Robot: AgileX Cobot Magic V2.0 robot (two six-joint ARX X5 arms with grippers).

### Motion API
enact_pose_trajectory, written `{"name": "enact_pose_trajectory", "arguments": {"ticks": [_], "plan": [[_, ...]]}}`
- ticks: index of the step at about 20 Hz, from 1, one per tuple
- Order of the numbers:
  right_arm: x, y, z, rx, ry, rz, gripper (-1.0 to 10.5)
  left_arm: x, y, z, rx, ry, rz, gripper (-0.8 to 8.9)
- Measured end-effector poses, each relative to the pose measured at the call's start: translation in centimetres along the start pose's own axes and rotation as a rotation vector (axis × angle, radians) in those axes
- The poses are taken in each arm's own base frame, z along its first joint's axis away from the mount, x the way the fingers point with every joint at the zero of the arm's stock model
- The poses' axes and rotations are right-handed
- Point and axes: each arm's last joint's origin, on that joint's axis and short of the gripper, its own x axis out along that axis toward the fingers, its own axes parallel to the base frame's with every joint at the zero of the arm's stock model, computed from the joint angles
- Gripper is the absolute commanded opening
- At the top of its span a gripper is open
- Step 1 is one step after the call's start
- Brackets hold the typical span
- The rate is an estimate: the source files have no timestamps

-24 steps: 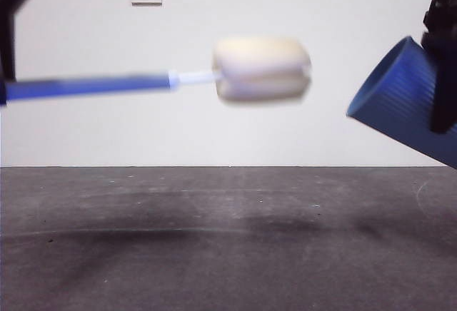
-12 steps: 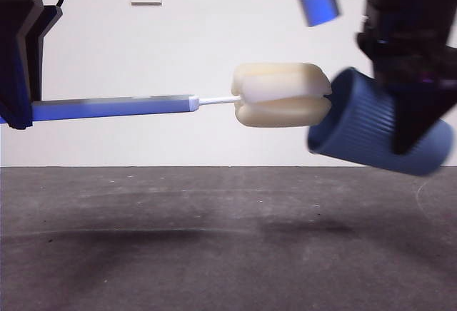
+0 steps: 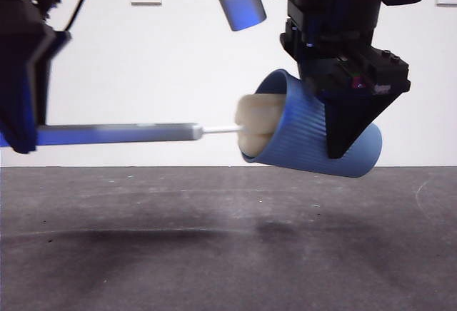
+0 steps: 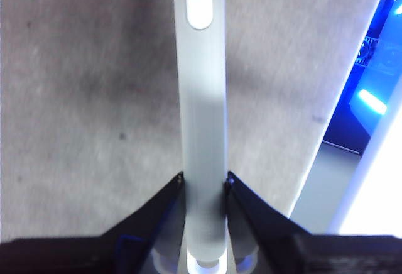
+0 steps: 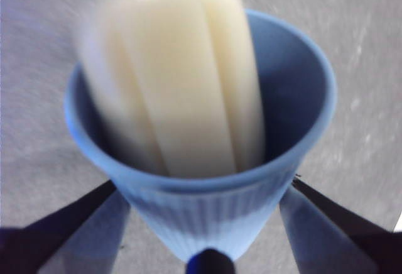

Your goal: Pick up the cup brush,pick up the cup,insert the brush into the cup,clean the cup,put the cup brush back,put the cup back to the fixed position on the table

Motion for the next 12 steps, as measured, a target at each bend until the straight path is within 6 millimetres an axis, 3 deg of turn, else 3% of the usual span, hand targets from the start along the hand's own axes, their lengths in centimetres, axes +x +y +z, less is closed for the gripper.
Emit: {"name": "enact_pose_trajectory", "arguments": {"ticks": [4, 7, 12], "plan": [[0.1, 0.9, 1.4, -0.064, -0.007, -0.011, -0.1, 0.0, 0.0, 0.4, -0.008, -0.016, -0.012, -0.09], [0.7, 1.8, 2.6, -0.116, -0.003, 0.003, -0.1, -1.3, 0.6, 1.1, -0.015, -0.062, -0.005, -0.09], [0.4, 2.4, 3.4, -0.142, -0.012, -0.014, -0.1, -1.4, 0.4, 0.9, -0.009, -0.033, -0.026, -0.09]]}}
